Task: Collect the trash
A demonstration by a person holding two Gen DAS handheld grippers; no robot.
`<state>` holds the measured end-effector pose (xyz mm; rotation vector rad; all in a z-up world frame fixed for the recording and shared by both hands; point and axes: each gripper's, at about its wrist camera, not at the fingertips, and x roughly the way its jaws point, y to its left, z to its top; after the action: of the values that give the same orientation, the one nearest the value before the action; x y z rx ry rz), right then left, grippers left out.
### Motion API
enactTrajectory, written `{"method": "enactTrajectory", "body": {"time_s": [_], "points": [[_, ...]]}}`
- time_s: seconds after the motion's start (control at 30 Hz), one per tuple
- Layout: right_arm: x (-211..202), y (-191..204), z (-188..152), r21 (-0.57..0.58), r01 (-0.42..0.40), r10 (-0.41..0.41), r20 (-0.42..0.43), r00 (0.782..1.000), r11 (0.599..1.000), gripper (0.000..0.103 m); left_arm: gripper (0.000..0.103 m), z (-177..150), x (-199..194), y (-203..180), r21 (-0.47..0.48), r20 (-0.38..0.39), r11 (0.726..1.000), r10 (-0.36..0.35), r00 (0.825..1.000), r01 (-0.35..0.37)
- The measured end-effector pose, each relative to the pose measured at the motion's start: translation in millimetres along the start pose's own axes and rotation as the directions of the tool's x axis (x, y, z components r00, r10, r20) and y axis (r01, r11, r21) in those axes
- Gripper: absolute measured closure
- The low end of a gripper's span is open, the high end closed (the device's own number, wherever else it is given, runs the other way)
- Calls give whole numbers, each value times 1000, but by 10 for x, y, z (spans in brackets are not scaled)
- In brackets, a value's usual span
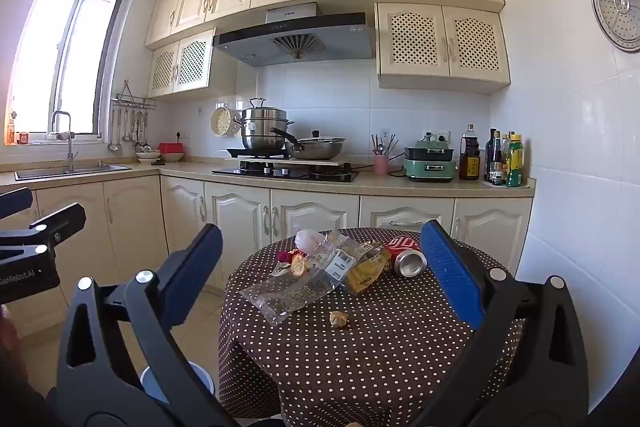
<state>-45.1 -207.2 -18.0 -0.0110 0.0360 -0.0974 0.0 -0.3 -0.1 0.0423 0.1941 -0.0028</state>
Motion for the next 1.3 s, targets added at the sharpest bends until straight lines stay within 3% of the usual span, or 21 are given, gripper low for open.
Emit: {"method": "enactTrajectory", "body": {"time_s": [1.3], "points": [[35, 48, -20, 7, 2, -2, -12, 1000, 1000, 6, 8, -64, 68, -26, -2, -24, 1000, -7, 1000, 7]]}}
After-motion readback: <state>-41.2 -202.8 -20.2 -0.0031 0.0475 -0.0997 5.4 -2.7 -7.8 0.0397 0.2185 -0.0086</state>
